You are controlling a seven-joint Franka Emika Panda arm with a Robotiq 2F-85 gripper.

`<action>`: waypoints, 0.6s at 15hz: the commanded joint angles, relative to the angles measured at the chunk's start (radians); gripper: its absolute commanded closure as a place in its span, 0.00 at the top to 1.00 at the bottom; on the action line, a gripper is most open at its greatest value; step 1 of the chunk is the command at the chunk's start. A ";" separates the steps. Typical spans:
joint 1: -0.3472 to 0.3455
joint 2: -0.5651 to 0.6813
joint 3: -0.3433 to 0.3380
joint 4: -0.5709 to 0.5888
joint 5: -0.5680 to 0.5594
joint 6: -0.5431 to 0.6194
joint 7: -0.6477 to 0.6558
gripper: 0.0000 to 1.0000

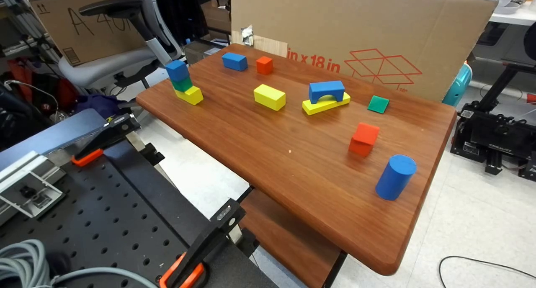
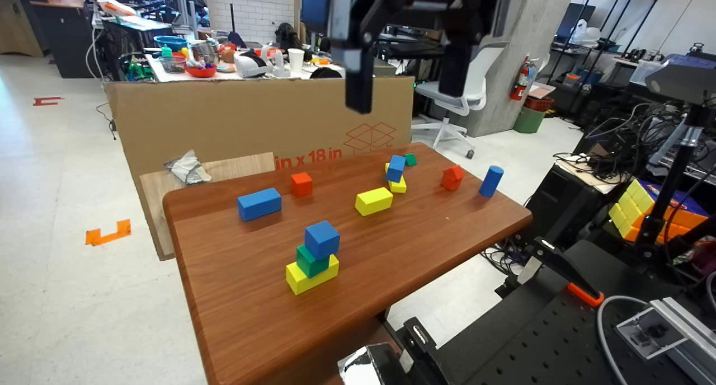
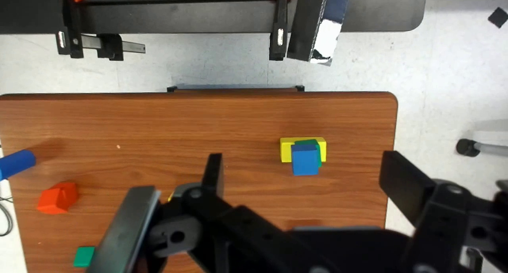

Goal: Remove the blue block from the top of the green block and place it on top of the yellow block in the middle

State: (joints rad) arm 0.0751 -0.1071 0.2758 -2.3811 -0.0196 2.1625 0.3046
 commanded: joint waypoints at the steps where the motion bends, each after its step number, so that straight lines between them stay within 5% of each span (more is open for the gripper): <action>1: 0.045 0.156 -0.023 0.118 -0.074 -0.027 -0.008 1.00; 9: 0.099 0.327 -0.075 0.198 -0.127 -0.018 -0.010 1.00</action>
State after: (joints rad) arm 0.1436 0.1681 0.2330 -2.2281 -0.1294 2.1599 0.3035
